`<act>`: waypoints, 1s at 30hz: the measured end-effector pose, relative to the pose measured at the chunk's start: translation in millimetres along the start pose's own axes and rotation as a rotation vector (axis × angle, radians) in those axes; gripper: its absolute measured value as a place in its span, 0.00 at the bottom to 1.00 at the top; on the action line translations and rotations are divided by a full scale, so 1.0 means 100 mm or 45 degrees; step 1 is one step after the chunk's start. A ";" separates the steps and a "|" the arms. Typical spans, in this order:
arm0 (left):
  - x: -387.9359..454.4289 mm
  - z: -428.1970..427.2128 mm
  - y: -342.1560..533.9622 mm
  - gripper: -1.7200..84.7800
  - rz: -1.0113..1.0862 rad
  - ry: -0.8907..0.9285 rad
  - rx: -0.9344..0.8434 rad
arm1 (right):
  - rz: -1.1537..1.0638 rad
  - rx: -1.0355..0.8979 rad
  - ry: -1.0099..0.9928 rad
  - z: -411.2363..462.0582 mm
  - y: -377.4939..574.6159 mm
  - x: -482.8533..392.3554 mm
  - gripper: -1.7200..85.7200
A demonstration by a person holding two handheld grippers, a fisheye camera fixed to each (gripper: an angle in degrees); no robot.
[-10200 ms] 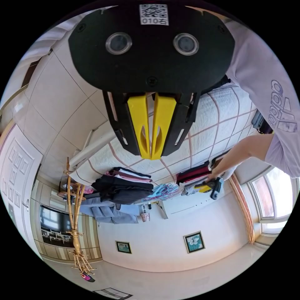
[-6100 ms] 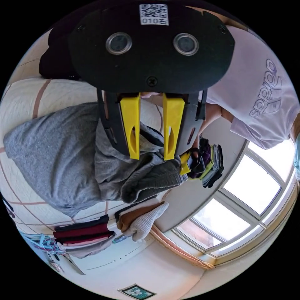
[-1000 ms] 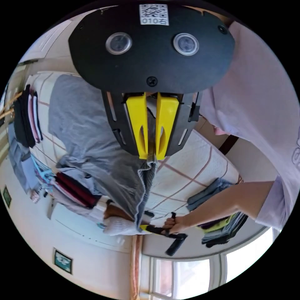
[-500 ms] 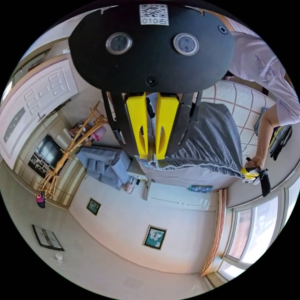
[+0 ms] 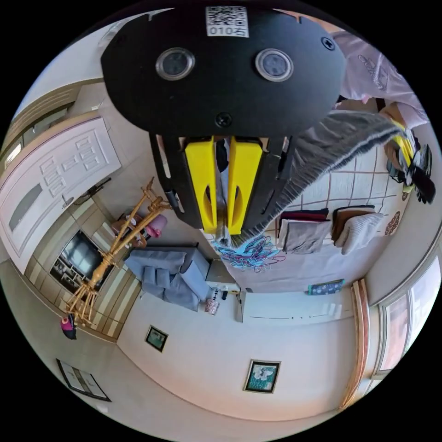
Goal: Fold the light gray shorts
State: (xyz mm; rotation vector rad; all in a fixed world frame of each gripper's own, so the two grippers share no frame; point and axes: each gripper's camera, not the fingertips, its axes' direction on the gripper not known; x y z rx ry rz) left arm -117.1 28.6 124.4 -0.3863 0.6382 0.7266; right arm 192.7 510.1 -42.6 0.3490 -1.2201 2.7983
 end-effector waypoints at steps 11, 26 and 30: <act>0.38 -0.51 1.82 0.02 -0.432 -0.379 0.241 | -1.136 0.193 -0.181 0.70 -0.98 -3.38 0.07; 1.23 -1.44 4.46 0.02 -1.220 -0.865 0.029 | -1.352 -0.096 -0.319 2.55 0.36 -6.41 0.08; 1.19 -1.26 4.59 0.02 -1.248 -0.775 0.006 | -1.274 -0.132 -0.420 2.74 0.14 -6.19 0.08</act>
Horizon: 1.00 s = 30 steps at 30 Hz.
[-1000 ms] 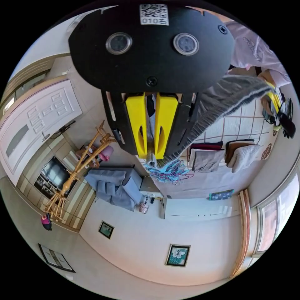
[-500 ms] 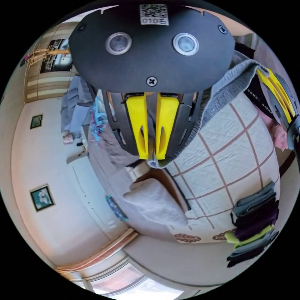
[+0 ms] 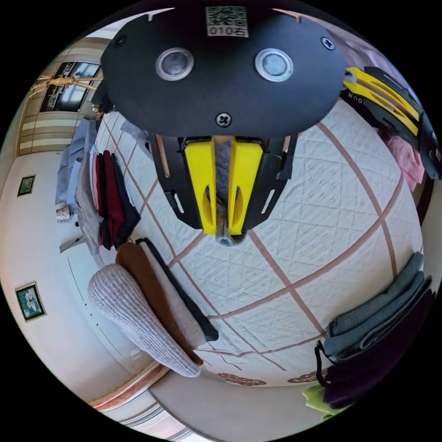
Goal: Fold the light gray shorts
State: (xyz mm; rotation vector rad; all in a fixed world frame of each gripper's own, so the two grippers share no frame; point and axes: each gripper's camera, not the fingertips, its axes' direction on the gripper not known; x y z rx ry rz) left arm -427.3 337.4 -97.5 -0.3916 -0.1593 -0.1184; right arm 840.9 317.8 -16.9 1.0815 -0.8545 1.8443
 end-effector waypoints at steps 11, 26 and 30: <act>-0.15 -0.19 0.25 0.02 -0.085 0.062 0.084 | 0.069 -0.119 -0.350 0.29 0.09 0.97 0.17; -0.44 -0.19 0.49 0.03 -0.266 0.335 0.162 | 1.080 0.280 -0.446 0.46 4.06 2.27 0.18; -0.37 -0.24 0.21 0.03 -0.285 0.547 0.304 | 1.362 0.175 -0.443 0.61 5.00 1.90 0.18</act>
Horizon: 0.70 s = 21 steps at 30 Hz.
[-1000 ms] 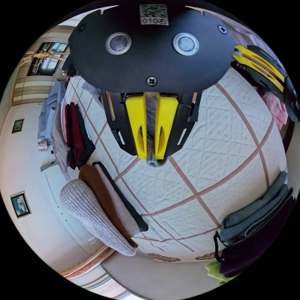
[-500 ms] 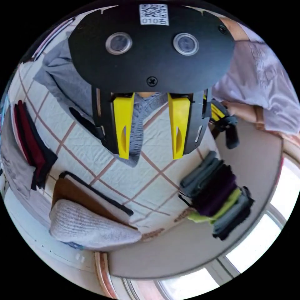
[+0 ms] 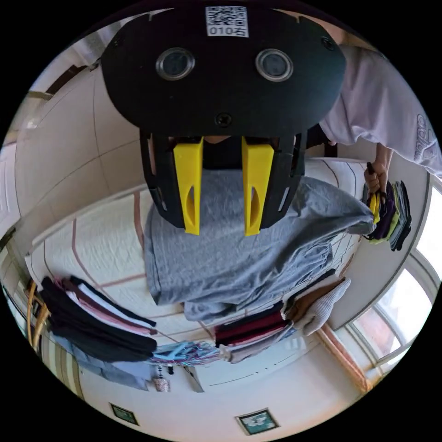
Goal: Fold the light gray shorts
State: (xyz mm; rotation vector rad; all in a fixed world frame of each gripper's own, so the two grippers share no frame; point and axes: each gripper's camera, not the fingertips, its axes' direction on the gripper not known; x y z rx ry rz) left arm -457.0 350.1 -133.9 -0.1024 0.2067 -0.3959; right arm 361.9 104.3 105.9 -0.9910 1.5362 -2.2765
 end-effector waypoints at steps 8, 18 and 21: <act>0.64 0.59 -0.74 0.03 0.144 0.070 0.095 | -0.136 0.014 -0.032 0.10 0.68 -0.43 0.21; 1.11 0.83 -0.90 0.03 0.224 0.063 0.112 | -0.305 -0.027 0.487 0.89 0.81 -1.41 0.23; 1.19 0.79 -0.91 0.03 0.242 0.046 0.116 | -0.319 -0.055 0.571 1.12 0.74 -1.48 0.22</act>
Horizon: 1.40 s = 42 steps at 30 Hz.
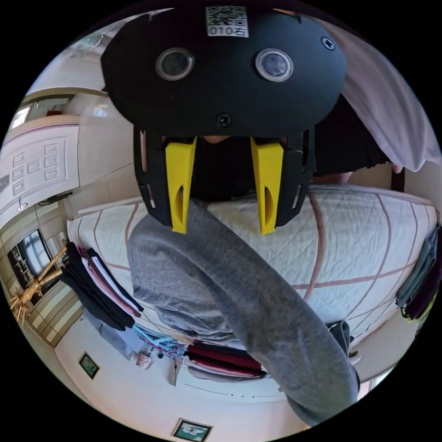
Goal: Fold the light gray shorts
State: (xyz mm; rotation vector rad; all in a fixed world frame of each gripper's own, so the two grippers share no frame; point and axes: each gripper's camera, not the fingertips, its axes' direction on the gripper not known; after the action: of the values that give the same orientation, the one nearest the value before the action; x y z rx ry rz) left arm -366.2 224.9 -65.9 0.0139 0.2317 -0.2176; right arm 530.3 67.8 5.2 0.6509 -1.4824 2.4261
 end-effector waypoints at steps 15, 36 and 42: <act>-0.18 -0.68 -0.26 0.03 -0.002 -0.100 0.153 | 0.156 0.204 -0.023 -0.26 0.09 0.47 0.05; -0.71 -1.02 -0.21 0.03 -0.143 -0.257 0.142 | -0.364 0.049 0.148 0.18 0.46 -0.42 0.13; -0.72 -1.02 -0.29 0.03 -0.145 -0.245 0.160 | -0.584 -0.057 -0.016 0.21 0.59 -0.49 0.10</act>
State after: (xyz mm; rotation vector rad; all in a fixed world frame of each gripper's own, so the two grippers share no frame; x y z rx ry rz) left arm -464.2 216.2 -147.7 0.1041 0.0265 -0.3450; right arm 554.4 23.9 -55.9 0.8855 -1.2230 2.0358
